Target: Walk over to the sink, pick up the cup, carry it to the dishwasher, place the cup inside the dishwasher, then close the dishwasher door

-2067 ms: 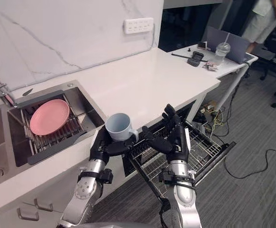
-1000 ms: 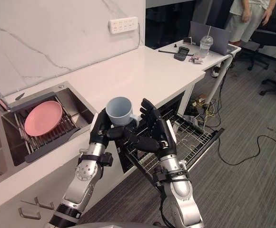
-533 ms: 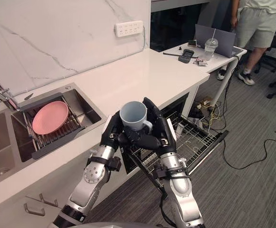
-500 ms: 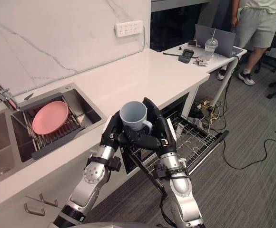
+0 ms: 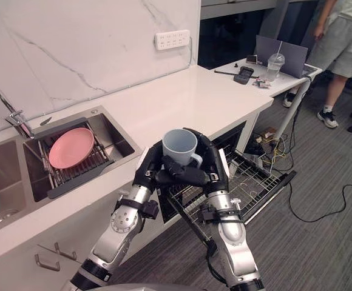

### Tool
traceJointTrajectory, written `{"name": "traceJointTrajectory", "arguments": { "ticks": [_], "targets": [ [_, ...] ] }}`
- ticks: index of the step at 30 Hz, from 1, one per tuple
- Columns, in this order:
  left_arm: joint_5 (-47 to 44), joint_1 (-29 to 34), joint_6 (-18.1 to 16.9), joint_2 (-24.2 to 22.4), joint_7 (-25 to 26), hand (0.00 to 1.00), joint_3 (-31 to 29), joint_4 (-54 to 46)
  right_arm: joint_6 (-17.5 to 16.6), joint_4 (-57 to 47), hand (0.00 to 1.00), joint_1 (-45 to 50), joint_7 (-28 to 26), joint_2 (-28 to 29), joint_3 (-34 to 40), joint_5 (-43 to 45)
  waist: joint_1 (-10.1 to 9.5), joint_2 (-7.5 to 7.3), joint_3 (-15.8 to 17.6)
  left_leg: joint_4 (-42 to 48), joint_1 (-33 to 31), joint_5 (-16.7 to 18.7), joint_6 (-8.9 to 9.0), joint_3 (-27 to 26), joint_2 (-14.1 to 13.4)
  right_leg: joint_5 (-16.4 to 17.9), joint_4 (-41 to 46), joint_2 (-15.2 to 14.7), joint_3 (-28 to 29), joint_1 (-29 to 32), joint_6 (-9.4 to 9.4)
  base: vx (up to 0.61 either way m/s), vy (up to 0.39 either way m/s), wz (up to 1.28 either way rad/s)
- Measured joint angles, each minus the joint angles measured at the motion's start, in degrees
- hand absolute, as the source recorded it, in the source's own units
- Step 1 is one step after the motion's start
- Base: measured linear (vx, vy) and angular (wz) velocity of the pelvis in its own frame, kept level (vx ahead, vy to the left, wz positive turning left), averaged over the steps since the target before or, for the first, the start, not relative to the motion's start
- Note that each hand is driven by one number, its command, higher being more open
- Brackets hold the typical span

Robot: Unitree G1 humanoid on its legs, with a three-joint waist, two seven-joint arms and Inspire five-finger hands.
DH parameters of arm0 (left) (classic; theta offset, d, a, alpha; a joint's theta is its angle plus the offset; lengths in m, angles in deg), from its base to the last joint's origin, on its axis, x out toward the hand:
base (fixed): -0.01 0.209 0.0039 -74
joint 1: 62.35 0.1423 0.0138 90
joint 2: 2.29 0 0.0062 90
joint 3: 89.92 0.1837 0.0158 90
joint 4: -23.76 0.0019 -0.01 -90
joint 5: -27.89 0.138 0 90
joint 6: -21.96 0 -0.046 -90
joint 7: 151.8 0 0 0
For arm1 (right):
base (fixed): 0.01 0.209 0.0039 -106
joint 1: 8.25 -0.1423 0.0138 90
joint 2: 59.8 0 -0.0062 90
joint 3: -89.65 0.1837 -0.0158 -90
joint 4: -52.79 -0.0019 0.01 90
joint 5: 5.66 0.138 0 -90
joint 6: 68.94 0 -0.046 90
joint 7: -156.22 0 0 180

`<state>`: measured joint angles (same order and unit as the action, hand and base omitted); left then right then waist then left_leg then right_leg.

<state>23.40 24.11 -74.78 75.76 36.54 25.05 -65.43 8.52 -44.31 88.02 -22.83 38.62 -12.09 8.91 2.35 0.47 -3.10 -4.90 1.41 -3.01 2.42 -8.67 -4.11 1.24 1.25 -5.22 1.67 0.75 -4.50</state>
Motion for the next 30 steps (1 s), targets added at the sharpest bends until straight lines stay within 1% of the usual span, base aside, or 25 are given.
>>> {"name": "traceJointTrajectory", "arguments": {
  "ticks": [7, 8, 14, 17, 24, 30],
  "targets": [
    [0.0, -0.2, 0.0, 0.2, 0.0, 0.3, 0.1, 0.2, 0.0, 0.0, 0.3, 0.0, -0.5, -0.2, 0.0, 0.0, -0.14, -0.14, -0.2, 0.0, -0.3, 0.0, 0.0, 0.1, -0.1, -0.1, -0.1, 0.1, -0.1, 0.1, 0.07, 0.0, -0.004, 0.02],
    [0.0, -0.2, 0.0, 0.2, 0.0, 0.9, 0.1, 0.2, 0.0, 0.0, 0.3, 0.0, -0.5, -0.2, 0.1, 0.0, -0.14, -0.2, -0.2, 0.0, -0.3, 0.0, 0.0, 0.1, -0.1, -0.1, -0.1, 0.1, -0.1, 0.1, 0.06, 0.0, 0.0, 0.0],
    [0.0, 0.1, 0.0, 0.0, -0.6, 0.9, -0.1, 0.3, 0.5, 0.1, 0.3, 0.0, -0.9, 0.3, 1.5, -0.5, -0.13, -0.26, -0.2, 0.0, -0.1, 0.0, 0.02, 0.1, -0.1, -0.1, -0.1, 0.1, -0.1, 0.0, 0.03, 0.0, 0.0, 0.0],
    [0.0, 0.6, 0.0, -0.5, -1.3, 0.9, -1.4, 0.2, 0.8, 0.1, 0.3, 0.0, -1.0, 1.1, 2.0, -1.5, -0.11, -0.26, -0.2, -0.1, 0.2, 0.0, 0.02, 0.0, -0.1, -0.1, -0.1, 0.1, 0.0, -0.2, 0.02, 0.0, 0.0, 0.0],
    [0.1, 2.2, -0.1, -2.3, -2.8, 0.9, -3.8, -0.1, 1.0, 0.1, 0.3, 0.0, -1.6, 3.3, 2.9, -6.8, -0.12, -0.36, -0.1, -0.1, 0.7, 0.0, 0.03, 0.0, -0.1, -0.1, -0.1, 0.2, 0.0, -0.6, 0.0, 0.0, 0.0, 0.0],
    [0.2, 2.2, -0.1, -3.0, -4.0, 0.9, -4.9, -0.2, 1.0, -0.7, 0.3, 0.0, -1.9, 4.7, 3.7, -10.9, -0.12, -0.52, 0.1, -0.1, 0.7, 0.1, 0.14, -0.1, -0.1, -0.1, -0.1, 0.2, 0.1, -0.7, -0.01, 0.0, 0.0, 0.0]
  ]
}}
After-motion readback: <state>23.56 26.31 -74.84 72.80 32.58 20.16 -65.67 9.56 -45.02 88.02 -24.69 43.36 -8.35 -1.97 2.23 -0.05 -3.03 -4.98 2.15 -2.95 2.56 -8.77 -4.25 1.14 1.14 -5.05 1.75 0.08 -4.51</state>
